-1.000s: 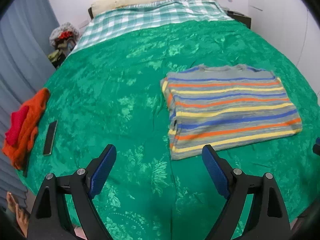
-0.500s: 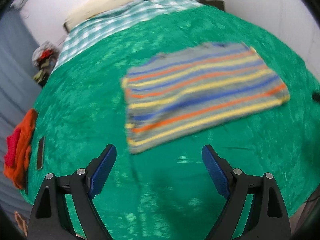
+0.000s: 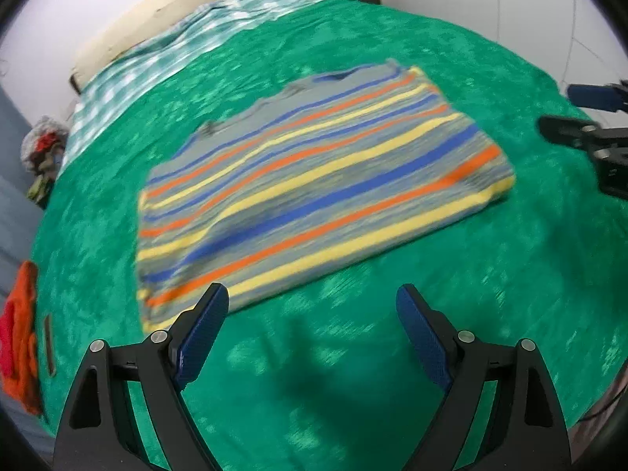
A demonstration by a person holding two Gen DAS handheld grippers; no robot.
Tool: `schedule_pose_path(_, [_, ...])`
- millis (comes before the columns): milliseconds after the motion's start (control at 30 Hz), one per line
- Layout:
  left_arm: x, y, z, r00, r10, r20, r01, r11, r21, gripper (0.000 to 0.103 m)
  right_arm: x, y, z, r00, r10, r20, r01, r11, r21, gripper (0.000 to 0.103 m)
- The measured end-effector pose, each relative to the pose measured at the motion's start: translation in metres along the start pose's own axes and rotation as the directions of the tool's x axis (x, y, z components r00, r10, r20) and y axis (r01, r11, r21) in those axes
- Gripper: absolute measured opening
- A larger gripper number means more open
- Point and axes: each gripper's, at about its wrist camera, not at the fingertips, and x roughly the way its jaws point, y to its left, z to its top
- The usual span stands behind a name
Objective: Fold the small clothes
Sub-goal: 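Open both tools to release the hem and hold them above, then grasp the side edge of the striped sweater with the right tool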
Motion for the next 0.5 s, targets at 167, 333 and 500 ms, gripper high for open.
schedule_pose_path(167, [0.016,-0.032,0.024,0.995,-0.091,0.034,0.089,0.995,0.035,0.086,0.031,-0.037,0.016,0.995,0.094,-0.015,-0.093,0.992,0.084,0.065])
schedule_pose_path(333, [0.037,-0.07,0.046,0.983,-0.173,0.057,0.166,0.98,0.108,0.074,0.086,-0.098,0.053,0.938,0.346,-0.004,-0.33,0.897,0.294,0.065])
schedule_pose_path(500, [0.056,-0.108,0.051,0.973,-0.215,0.085,0.191,0.955,0.225,0.034,0.168,-0.1,0.085,0.828,0.554,-0.092,-0.489,0.792,0.365,0.065])
